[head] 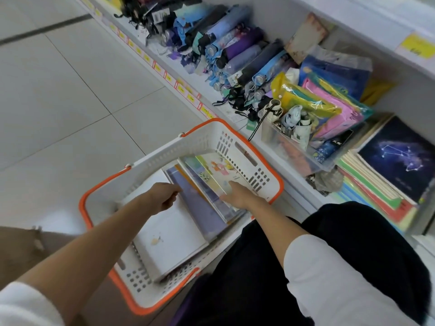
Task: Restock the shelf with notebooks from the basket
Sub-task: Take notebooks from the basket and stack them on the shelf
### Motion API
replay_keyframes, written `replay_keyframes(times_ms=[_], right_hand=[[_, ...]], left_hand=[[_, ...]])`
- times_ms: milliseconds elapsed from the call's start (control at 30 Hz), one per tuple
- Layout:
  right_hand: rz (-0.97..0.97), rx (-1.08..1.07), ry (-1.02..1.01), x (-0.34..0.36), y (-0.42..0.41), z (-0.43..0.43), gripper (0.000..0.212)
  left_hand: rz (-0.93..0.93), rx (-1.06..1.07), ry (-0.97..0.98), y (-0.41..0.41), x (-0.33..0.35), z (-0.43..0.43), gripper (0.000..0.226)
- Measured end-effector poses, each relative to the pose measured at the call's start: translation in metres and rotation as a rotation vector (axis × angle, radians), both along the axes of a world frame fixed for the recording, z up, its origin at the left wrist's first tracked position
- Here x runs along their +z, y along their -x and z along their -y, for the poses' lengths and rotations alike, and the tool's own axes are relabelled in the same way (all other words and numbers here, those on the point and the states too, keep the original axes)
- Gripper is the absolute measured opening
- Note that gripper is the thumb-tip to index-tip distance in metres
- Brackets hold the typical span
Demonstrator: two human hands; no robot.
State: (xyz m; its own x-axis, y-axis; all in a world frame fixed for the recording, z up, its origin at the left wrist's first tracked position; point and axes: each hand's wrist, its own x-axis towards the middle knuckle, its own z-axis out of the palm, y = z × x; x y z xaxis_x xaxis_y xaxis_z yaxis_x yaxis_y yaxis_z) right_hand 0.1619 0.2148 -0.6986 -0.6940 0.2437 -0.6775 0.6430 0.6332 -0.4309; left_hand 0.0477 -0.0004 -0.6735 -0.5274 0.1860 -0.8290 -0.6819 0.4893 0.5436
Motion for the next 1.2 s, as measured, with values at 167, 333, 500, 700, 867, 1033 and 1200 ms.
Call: replay_keyframes(times_ms=[167,333,500,700,867,1033,1200], right_hand=[[-0.050,0.150,-0.159,-0.012,-0.008,0.006,0.050],[-0.245,0.159,-0.249,0.014,0.010,0.017,0.028],[-0.369,0.369,-0.229,0.051,0.020,0.059,0.022],[-0.299,0.231,0.052,0.051,0.011,0.053,0.047],[-0.300,-0.001,-0.034,0.064,0.000,0.017,0.068],[-0.251,-0.331,0.218,0.085,-0.014,0.002,0.069],[-0.521,-0.529,0.433,0.133,-0.031,-0.006,0.034]], left_hand=[[0.026,0.047,-0.012,0.003,0.003,0.004,0.027],[0.059,0.106,-0.056,0.001,-0.002,0.000,0.018],[0.086,0.096,-0.242,-0.003,0.006,-0.026,0.039],[0.015,0.111,-0.101,-0.006,0.014,-0.029,0.033],[0.016,0.001,-0.230,0.004,0.042,-0.024,0.019],[-0.034,-0.054,-0.325,0.002,0.076,-0.040,0.019],[-0.236,-0.081,-0.242,-0.012,0.112,-0.071,0.024]])
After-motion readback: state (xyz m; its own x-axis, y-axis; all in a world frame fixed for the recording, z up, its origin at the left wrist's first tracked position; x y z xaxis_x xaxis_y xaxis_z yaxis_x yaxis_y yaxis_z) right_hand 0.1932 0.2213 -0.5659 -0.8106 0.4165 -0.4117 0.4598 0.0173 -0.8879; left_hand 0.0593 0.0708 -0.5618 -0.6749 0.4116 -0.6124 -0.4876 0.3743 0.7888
